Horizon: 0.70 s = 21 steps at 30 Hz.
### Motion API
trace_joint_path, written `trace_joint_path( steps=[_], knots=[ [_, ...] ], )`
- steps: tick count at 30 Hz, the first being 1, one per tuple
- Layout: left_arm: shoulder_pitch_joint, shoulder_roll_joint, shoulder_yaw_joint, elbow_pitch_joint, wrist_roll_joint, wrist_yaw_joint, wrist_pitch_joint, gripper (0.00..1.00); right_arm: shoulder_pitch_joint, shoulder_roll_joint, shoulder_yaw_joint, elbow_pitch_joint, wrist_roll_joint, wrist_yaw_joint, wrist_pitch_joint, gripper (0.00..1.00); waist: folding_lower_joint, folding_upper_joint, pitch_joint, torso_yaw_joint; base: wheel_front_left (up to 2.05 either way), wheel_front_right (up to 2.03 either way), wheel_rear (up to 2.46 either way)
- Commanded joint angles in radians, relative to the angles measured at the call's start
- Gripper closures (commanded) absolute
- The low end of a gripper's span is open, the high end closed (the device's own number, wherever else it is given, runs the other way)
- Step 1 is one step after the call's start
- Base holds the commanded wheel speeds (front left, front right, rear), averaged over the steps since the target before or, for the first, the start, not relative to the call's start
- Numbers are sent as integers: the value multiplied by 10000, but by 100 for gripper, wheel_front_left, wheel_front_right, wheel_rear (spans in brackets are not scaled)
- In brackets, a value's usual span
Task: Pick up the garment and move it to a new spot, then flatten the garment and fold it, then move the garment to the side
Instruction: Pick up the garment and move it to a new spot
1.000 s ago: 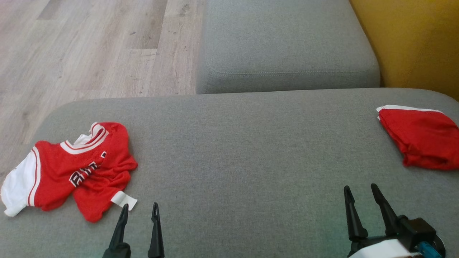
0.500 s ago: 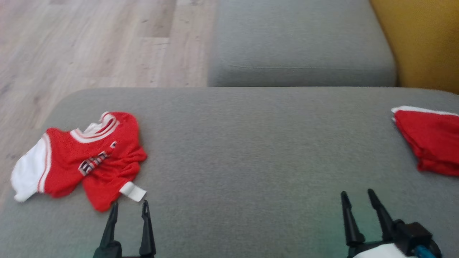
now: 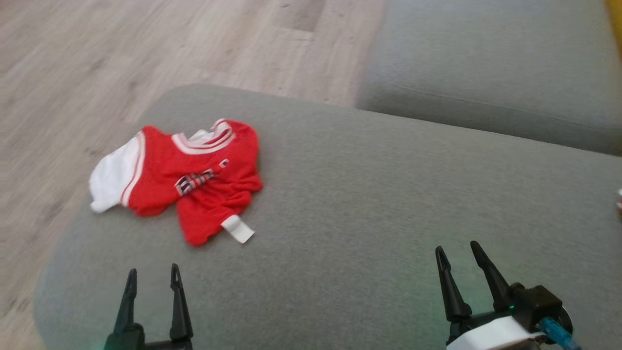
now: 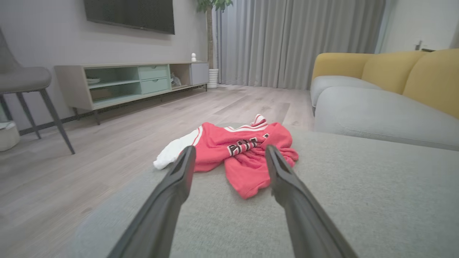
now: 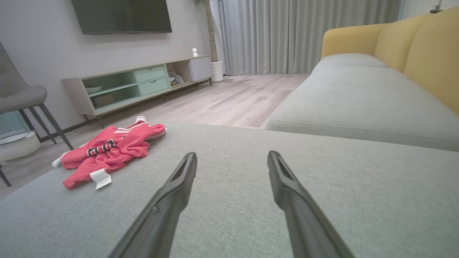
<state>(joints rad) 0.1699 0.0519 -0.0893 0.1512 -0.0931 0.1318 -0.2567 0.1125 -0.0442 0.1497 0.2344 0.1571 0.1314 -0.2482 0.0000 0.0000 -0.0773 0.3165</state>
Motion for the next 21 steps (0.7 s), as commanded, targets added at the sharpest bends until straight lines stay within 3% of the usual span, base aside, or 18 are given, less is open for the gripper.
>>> trace_joint_path(
  steps=[1,11,17,21],
  knots=[
    [-427,-17,397,-395,97,-16,-51,0,-417,-61,221,-305,29,-7,-135,0,0,0,213,511,0,0,0],
    [-604,-8,950,-721,47,99,-51,0,-577,-60,255,-239,-297,-7,-135,0,0,0,707,852,0,0,0],
    [-1540,365,1392,-1055,303,-56,-51,0,-621,-60,163,-210,-637,-7,-135,0,0,0,1200,666,0,0,0],
    [-3095,861,1734,-1082,330,-333,-51,0,-1050,-203,162,-349,-1027,-7,-135,0,0,0,2208,383,0,0,0]
  ],
)
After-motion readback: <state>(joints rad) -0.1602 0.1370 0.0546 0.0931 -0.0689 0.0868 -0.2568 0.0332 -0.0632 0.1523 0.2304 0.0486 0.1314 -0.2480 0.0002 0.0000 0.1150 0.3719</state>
